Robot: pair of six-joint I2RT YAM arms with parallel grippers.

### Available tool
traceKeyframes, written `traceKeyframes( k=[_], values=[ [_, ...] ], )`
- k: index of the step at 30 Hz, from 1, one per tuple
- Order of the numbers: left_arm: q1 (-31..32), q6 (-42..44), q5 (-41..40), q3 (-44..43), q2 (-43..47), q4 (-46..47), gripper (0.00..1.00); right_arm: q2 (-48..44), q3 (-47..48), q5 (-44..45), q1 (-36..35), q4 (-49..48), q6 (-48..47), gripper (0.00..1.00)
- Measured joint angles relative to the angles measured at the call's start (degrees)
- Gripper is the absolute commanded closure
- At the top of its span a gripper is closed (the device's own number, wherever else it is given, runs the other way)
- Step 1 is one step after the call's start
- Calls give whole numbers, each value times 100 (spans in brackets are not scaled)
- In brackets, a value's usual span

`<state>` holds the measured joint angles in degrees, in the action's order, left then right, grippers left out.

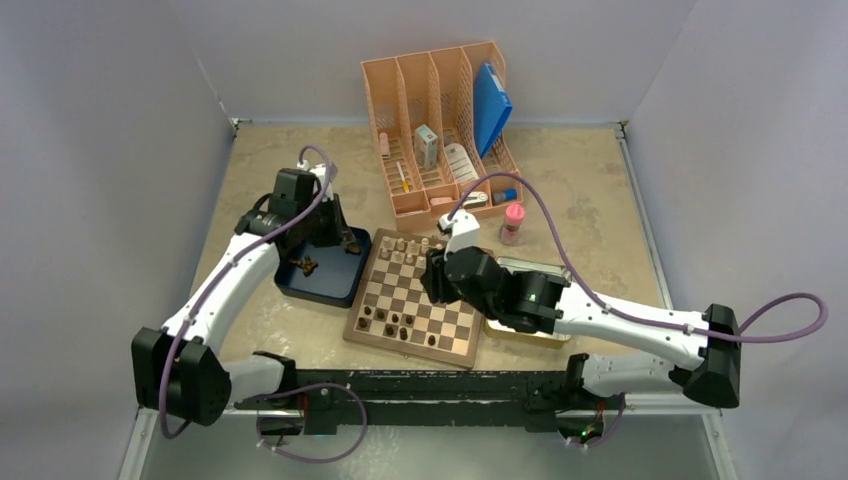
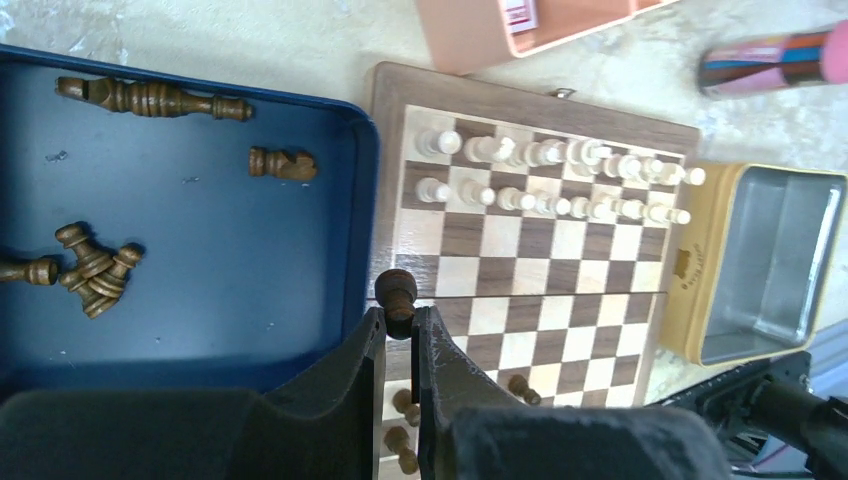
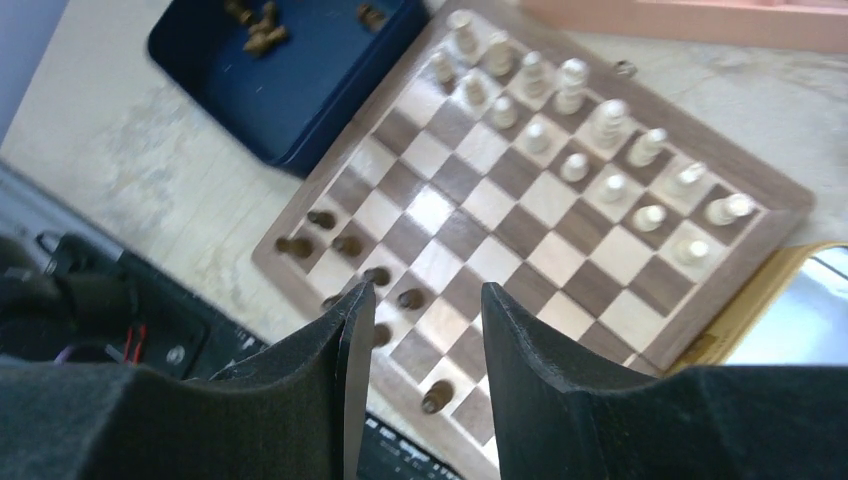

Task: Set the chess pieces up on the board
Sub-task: Pick up the chess piece from the storage box, then place the chess piece on the chessboard.

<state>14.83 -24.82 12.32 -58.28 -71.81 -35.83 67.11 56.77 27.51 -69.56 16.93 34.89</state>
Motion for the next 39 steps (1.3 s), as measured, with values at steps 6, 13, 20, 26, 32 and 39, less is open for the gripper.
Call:
traceKeyframes(
  k=[6,13,20,26,32,39],
  values=[
    [234,166,162,0,424,-76,100,-160,-245,7,940,-28,-92,54],
    [1209,188,0,-52,428,-273,100,-293,-306,26,1705,-20,-188,55],
    [2380,205,-584,-326,151,-273,100,-483,-562,24,2293,-125,-367,55],
    [3270,186,-916,-415,-356,-243,100,-743,-669,114,2398,-92,-354,56],
    [3853,-4,-1071,-424,-949,-142,100,-1217,-667,341,2398,-7,-348,57],
    [4227,-227,-1108,-426,-1425,-52,100,-1683,-667,455,2398,44,-354,56]
  ],
)
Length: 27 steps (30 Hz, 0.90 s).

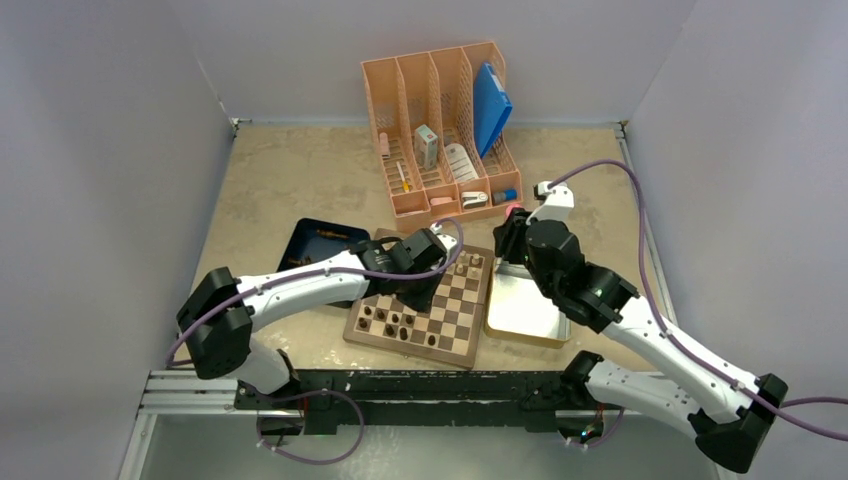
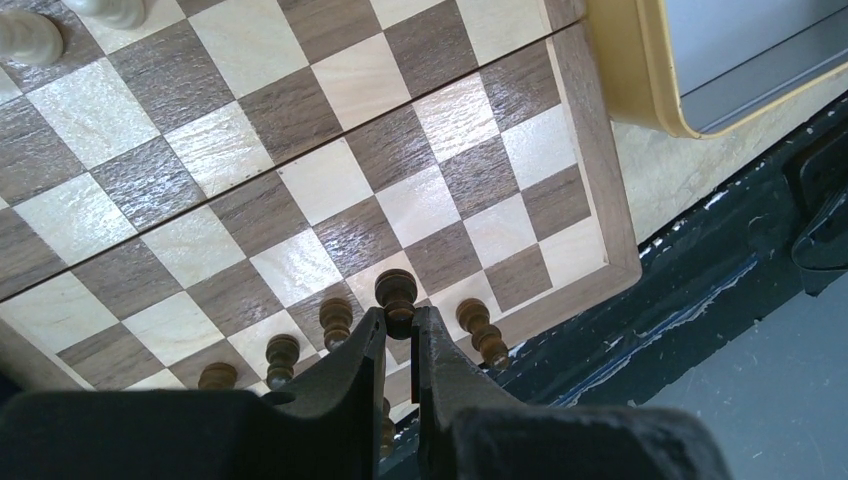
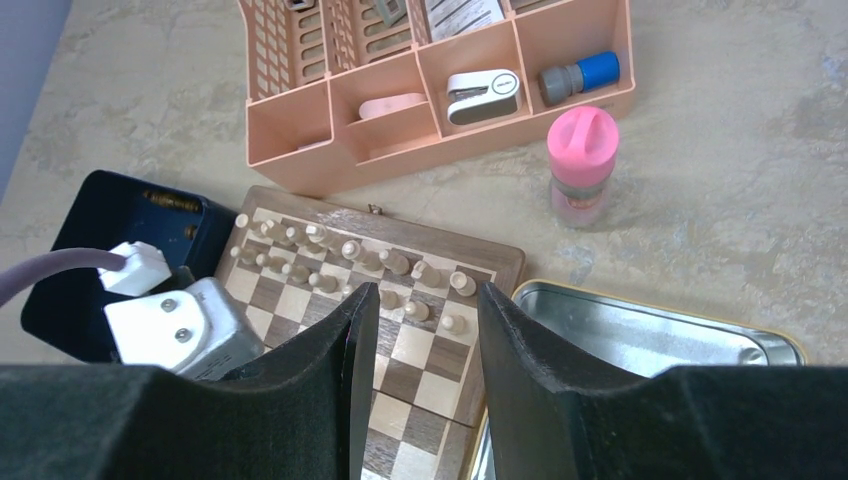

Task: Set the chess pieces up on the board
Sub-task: Place the chess piece on the chessboard.

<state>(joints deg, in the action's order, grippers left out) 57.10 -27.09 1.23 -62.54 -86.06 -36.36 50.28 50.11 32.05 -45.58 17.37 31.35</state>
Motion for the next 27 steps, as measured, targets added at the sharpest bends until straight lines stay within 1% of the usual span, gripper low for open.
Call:
traceKeyframes(
  k=[27],
  values=[
    [125,-254,4,52,-404,-72,100,-94,44,-9,0,129,0,56]
  ],
)
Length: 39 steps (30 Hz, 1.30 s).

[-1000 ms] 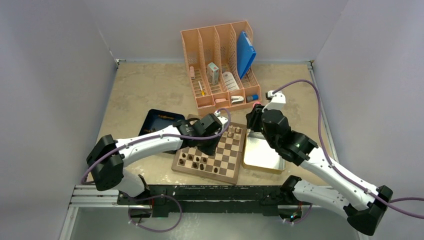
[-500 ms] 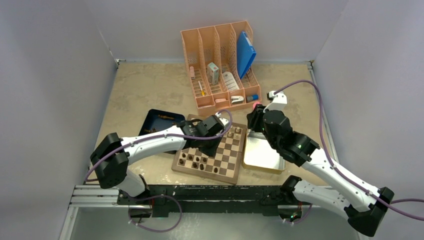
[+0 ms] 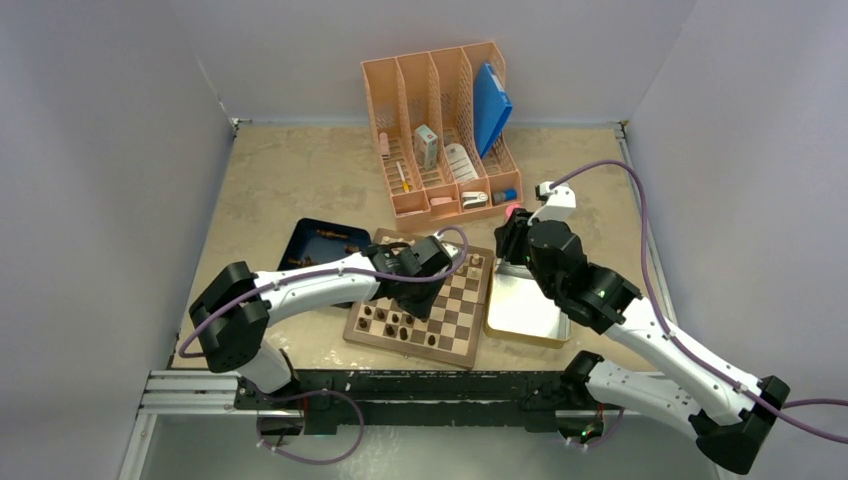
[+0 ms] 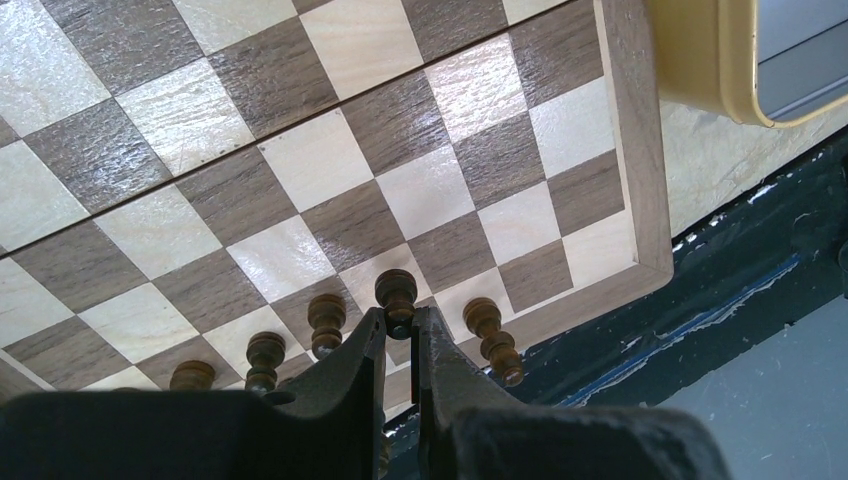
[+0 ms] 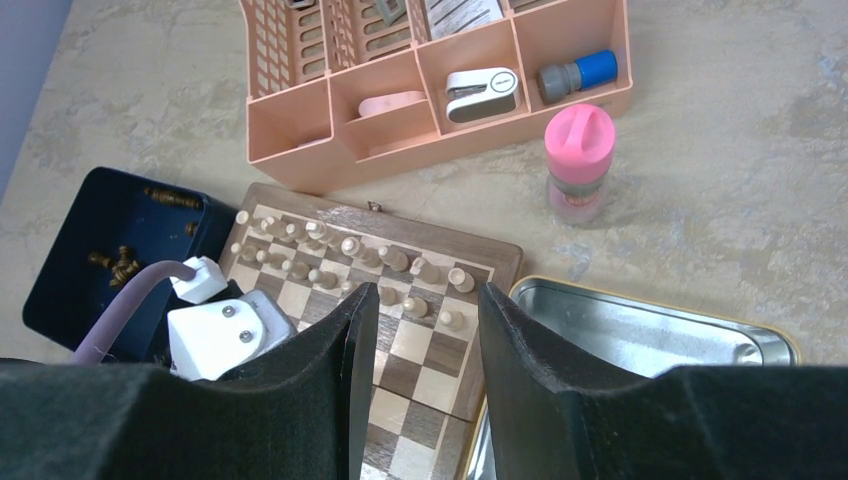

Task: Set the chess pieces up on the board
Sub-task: Place the chess piece on the chessboard.

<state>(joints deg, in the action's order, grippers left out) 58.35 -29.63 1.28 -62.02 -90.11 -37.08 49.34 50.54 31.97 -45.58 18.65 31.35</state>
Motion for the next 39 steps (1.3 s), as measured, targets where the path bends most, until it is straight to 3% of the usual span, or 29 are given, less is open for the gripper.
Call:
traceKeyframes(
  k=[39],
  values=[
    [74,-31,0,4,-247,-59,100,13,0,-153,0,11,-9,55]
  ],
)
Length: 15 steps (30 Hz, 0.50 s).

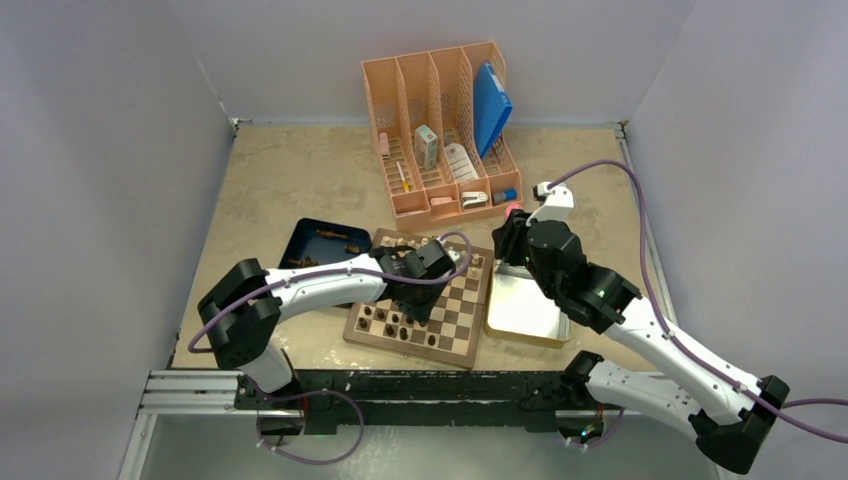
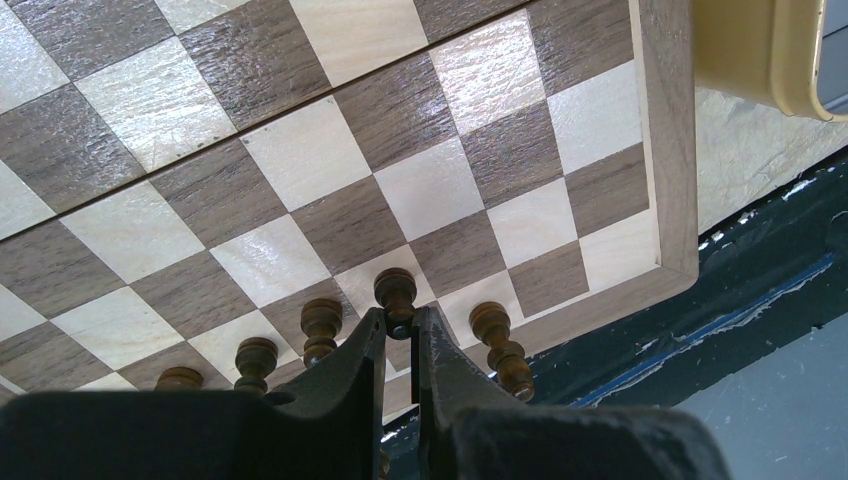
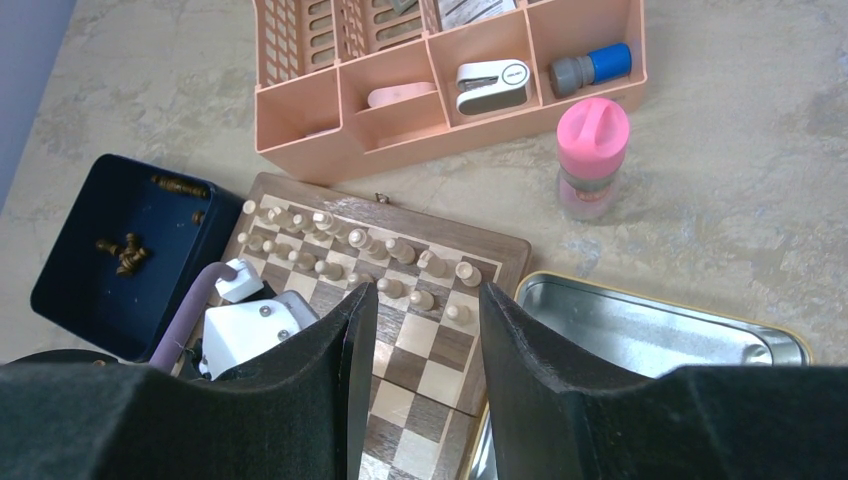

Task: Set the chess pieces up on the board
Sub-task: Place the chess piece on the chessboard.

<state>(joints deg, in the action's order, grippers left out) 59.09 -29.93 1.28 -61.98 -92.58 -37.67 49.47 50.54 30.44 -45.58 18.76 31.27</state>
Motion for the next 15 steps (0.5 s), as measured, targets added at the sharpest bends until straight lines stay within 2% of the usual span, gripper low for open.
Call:
traceKeyframes(
  k=[5,8,15],
  values=[
    [0,0,0,-2,-4,-9,100,0,0,-7,0,0,0,55],
    [17,0,-2,-9,-11,-20,94,0,0,-15,0,0,0,55],
    [35,-2,-35,-83,-74,-98,90,0,0,-20,0,0,0,55]
  ],
)
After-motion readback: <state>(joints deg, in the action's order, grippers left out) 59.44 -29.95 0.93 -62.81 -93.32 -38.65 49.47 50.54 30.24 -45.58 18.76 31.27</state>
